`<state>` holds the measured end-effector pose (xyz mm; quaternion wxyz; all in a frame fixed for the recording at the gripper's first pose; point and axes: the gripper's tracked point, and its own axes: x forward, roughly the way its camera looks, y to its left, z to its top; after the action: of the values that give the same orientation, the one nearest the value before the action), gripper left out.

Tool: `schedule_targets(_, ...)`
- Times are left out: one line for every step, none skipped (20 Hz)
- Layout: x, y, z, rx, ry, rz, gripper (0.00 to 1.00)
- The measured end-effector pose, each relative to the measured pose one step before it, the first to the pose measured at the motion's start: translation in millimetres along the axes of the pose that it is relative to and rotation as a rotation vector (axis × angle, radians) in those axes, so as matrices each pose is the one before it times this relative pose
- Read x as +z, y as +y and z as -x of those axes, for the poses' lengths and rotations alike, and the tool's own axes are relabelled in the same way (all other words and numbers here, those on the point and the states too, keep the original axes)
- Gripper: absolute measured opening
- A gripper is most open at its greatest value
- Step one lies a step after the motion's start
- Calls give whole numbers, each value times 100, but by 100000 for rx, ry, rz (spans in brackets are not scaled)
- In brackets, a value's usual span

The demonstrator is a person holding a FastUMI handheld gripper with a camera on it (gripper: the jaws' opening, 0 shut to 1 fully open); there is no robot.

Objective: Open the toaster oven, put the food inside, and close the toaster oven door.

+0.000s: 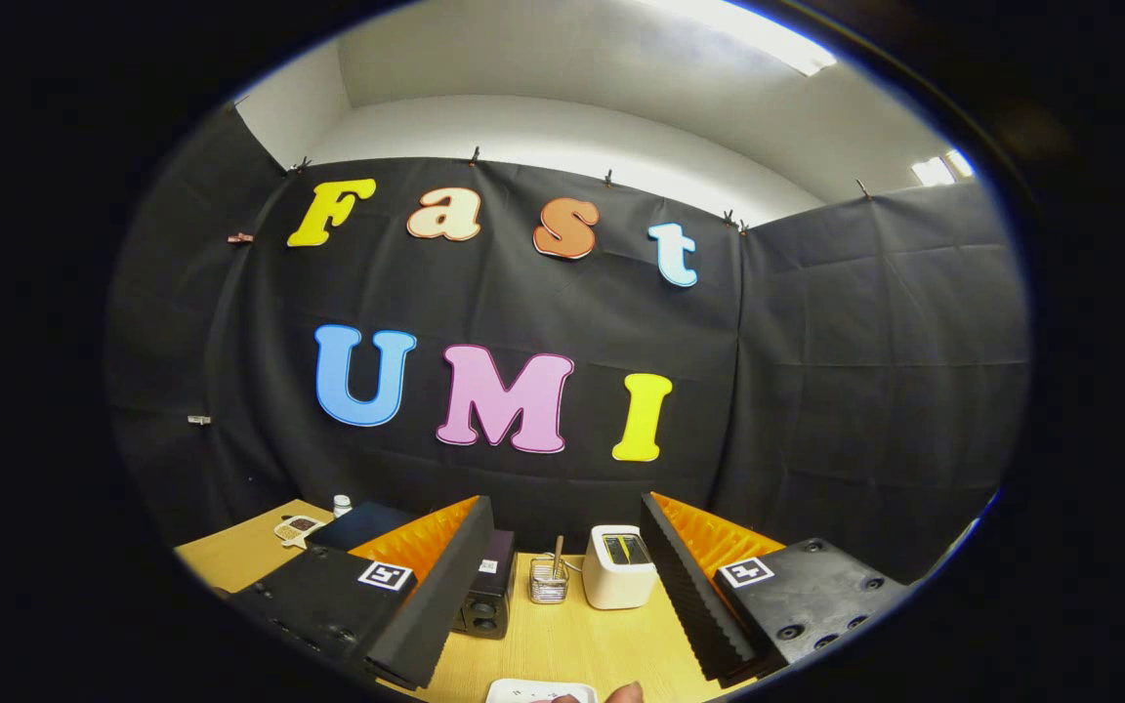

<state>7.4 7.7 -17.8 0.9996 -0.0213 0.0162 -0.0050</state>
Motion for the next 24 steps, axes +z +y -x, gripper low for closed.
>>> schedule_targets(27,355,42,749,-424,325,98)
schedule_targets(100,445,7,1271,-510,-606,98)
schedule_targets(149,643,-17,1294,-643,-1225,98)
schedule_targets(123,626,-63,876,-424,-1122,98)
schedule_targets(-96,634,-183,830,-158,-470,97)
schedule_targets(-234,940,-287,1206,650,-160,98)
schedule_targets(-696,1237,-401,1521,1564,-429,97)
schedule_targets(-523,856,-453,850,1613,-762,97)
schedule_targets(-548,1136,-510,943,1974,-1536,97)
schedule_targets(-581,1127,-618,445,1744,-1824,98)
schedule_targets(-676,1091,-746,230,1600,-1632,98)
schedule_targets(-694,998,-741,-51,1668,-1355,98)
schedule_targets(-975,1068,-913,-279,1941,-887,98)
schedule_targets(-885,877,-730,-293,2020,-346,98)
schedule_targets(-1048,973,-887,103,2588,-461,98)
schedule_targets(-1104,1094,-814,554,2442,-511,98)
schedule_targets(-1096,1088,-872,341,2495,-275,98)
schedule_targets(-1148,932,-849,243,2347,-314,98)
schedule_targets(-1304,947,-760,32,2604,-674,98)
schedule_targets(-1278,794,-870,-49,2913,-1197,98)
schedule_targets(-1232,699,-1108,-537,3041,-1427,98)
schedule_targets(-1134,577,-999,-458,2419,-1081,98)
schedule_targets(-1043,541,-973,-549,2312,-725,98)
schedule_targets(-978,400,-1148,-575,2077,-135,98)
